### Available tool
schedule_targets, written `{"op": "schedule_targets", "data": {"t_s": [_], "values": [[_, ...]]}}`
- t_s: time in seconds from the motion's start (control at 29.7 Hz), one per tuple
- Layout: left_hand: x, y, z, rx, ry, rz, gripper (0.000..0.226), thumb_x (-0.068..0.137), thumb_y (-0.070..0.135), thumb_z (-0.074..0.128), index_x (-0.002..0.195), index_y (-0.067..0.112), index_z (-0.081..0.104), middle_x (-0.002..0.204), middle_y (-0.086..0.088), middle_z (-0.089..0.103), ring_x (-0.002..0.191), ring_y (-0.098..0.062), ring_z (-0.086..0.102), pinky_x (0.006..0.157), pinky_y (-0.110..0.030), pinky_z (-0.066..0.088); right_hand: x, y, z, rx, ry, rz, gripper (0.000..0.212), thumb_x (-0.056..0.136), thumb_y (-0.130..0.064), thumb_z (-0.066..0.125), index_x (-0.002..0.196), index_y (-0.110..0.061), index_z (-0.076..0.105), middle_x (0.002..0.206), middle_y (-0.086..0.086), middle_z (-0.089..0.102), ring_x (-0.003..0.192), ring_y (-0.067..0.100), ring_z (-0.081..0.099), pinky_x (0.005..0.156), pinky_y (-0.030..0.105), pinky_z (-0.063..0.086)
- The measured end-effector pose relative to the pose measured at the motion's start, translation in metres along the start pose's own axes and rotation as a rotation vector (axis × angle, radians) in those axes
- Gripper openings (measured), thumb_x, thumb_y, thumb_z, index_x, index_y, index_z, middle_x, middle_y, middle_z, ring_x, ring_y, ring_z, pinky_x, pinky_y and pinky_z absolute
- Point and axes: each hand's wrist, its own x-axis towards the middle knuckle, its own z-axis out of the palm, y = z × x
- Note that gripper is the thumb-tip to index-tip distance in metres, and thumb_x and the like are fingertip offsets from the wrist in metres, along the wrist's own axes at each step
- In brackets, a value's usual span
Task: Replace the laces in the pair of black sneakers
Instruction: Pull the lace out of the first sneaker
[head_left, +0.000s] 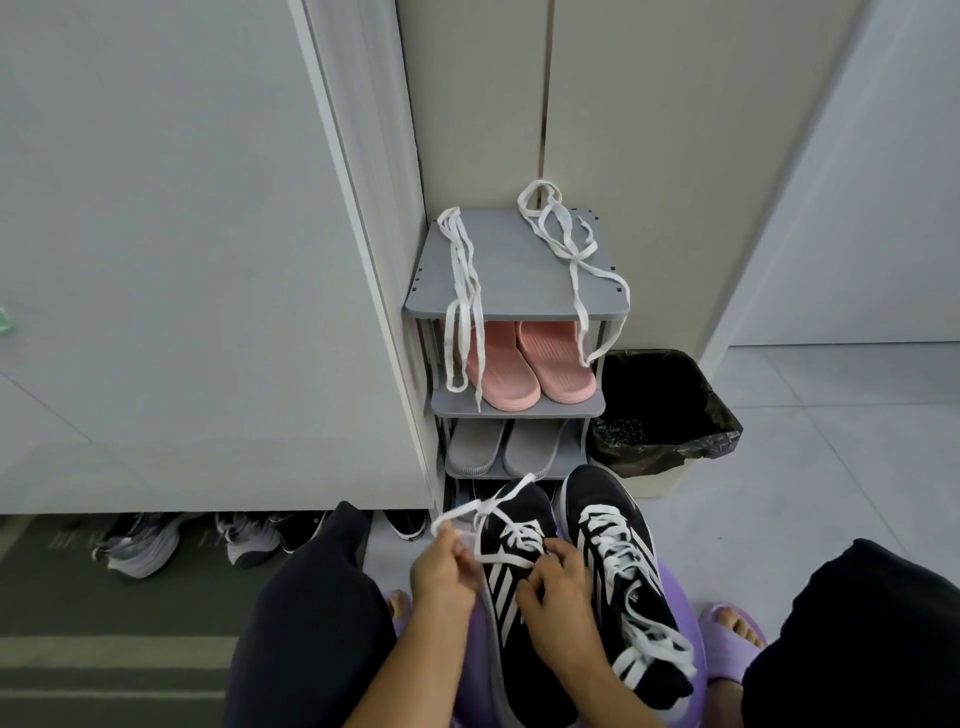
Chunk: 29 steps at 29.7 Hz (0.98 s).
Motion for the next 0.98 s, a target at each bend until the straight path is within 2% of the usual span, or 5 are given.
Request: {"op": "schedule_targets", "data": {"t_s": [0.24, 0.34, 0.51, 0.78, 0.98], "values": [[-0.02, -0.003, -0.006, 0.615, -0.123, 0.265, 0.017, 0.09, 0.015, 0.059, 0.075, 0.008, 0.056, 0.054, 0.002, 0.052, 0.045, -0.006, 0.047, 0.044, -0.018, 0.034, -0.004, 0.0, -0.005, 0.195, 0.011, -0.049, 0.01, 0.089, -0.042, 0.053, 0.091, -0.032, 0.056, 0.122, -0.002, 0.041, 0.113, 0.001, 0.039, 0.097, 0.01, 0.026], [-0.022, -0.03, -0.016, 0.81, -0.063, 0.354, 0.027, 0.08, 0.019, 0.071, 0.096, 0.014, 0.05, 0.094, -0.009, 0.06, 0.08, -0.015, 0.059, 0.065, -0.023, 0.043, 0.01, 0.0, -0.015, 0.063, 0.069, 0.013, 0.024, 0.097, -0.018, 0.045, 0.117, -0.013, 0.056, 0.118, 0.003, 0.049, 0.105, 0.009, 0.046, 0.086, 0.008, 0.025], [-0.029, -0.045, -0.024, 0.919, -0.07, 0.491, 0.046, 0.075, 0.009, 0.07, 0.116, 0.02, 0.051, 0.112, 0.001, 0.038, 0.115, -0.023, 0.045, 0.102, -0.035, 0.038, 0.036, -0.012, -0.025, -0.244, -0.074, 0.09, 0.017, 0.09, -0.021, 0.056, 0.102, -0.009, 0.059, 0.112, 0.005, 0.051, 0.104, 0.021, 0.053, 0.09, 0.025, 0.039], [-0.045, -0.048, -0.021, 1.153, -0.164, 0.513, 0.082, 0.056, 0.039, 0.044, 0.136, 0.023, 0.039, 0.15, 0.006, 0.023, 0.136, -0.017, 0.02, 0.097, -0.022, 0.021, 0.05, -0.024, -0.038, -0.331, -0.16, 0.052, 0.013, 0.087, -0.011, 0.046, 0.074, -0.013, 0.048, 0.095, 0.011, 0.066, 0.084, 0.022, 0.058, 0.067, 0.024, 0.039], [-0.045, -0.05, -0.023, 0.992, -0.11, 0.475, 0.061, 0.08, 0.01, 0.062, 0.137, 0.016, 0.042, 0.149, -0.001, 0.031, 0.138, -0.02, 0.024, 0.109, -0.027, 0.021, 0.052, -0.026, -0.047, -0.128, -0.201, 0.094, 0.018, 0.086, -0.019, 0.06, 0.073, -0.017, 0.048, 0.082, 0.002, 0.06, 0.079, 0.015, 0.056, 0.065, 0.021, 0.042]]}}
